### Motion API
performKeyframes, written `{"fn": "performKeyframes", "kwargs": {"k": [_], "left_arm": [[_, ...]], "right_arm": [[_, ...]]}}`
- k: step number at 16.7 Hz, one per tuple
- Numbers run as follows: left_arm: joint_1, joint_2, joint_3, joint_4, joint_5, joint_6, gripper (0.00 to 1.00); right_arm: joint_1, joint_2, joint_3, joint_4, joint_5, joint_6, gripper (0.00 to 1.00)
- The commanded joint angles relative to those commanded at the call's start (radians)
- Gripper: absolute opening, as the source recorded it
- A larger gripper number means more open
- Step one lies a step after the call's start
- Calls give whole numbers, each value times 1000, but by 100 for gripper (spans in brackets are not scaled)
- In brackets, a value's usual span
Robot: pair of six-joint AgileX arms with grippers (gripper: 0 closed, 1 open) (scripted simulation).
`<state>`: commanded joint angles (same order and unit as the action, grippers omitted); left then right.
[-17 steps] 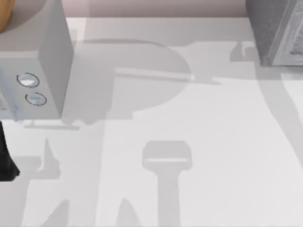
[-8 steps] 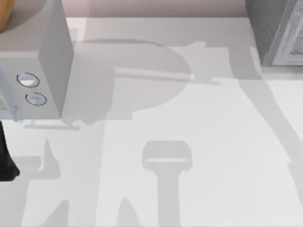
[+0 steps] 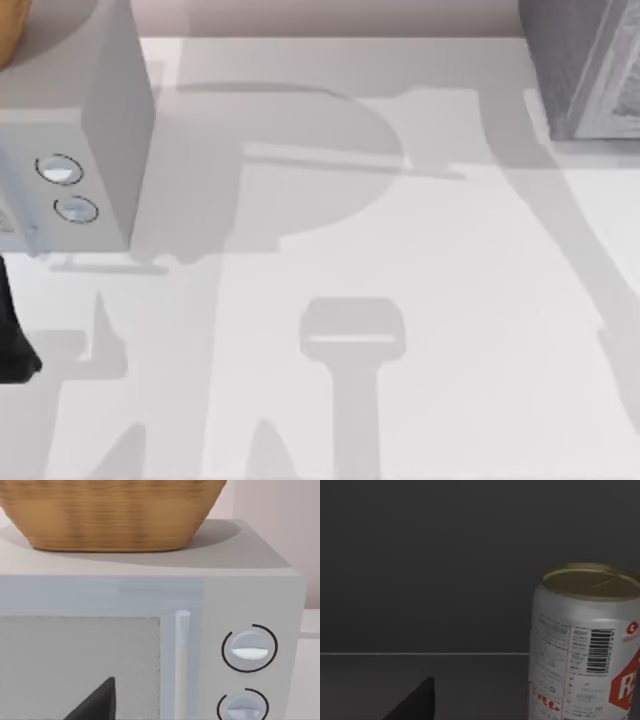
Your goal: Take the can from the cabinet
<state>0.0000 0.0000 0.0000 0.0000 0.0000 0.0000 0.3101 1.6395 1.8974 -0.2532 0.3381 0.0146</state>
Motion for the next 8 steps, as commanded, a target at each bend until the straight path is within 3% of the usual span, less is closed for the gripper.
{"fn": "performKeyframes", "kwargs": {"k": [8], "left_arm": [[0,0,0,0,0,0,100]], "right_arm": [[-36,155,175,-20,-34,0,100]]}}
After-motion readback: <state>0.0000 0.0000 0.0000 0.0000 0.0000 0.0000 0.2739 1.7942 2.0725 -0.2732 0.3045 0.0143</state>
